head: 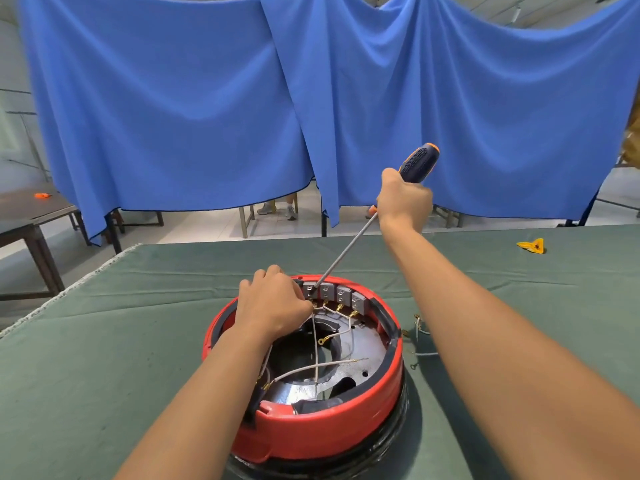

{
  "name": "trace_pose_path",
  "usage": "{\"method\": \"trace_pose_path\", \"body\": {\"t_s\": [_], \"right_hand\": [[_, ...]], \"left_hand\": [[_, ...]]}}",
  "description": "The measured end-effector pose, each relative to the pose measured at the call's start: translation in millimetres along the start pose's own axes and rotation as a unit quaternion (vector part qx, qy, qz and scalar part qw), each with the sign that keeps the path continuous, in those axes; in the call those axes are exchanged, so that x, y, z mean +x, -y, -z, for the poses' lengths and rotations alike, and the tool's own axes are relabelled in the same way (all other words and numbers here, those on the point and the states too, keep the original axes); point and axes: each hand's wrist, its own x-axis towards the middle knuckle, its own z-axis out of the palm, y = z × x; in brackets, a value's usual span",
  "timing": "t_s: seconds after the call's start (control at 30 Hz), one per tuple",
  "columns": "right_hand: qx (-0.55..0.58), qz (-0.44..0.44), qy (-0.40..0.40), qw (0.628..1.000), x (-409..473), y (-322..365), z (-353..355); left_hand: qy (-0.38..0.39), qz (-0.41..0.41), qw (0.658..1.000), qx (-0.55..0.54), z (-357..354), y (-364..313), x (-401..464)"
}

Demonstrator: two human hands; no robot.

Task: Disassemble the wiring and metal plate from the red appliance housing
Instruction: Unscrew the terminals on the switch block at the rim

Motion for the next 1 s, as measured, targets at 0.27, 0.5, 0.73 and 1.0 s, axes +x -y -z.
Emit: {"method": "trace_pose_path", "body": {"t_s": [0.27, 0.5, 0.73, 1.0], "right_hand": [[0.063, 0.061, -0.005, 0.996, -29.8, -3.2, 25.8], [0.192, 0.090, -0.019, 0.977, -57.4, -8.1, 48.4], [0.190, 0.081, -0.001, 0.978, -63.8, -11.2, 52.2], [0.229, 0.085, -0.038, 0.969, -59.7, 3.3, 64.6]], "left_hand": [[0.012, -0.012, 1.000, 0.012, 0.7, 1.0, -1.7], [0.053, -0.045, 0.996, 0.064, 2.7, -0.6, -6.2], [0.044, -0.098, 0.979, 0.171, 2.8, -14.4, -13.7], [-0.068, -0.033, 0.992, -0.098, 11.6, -13.4, -15.9]]}}
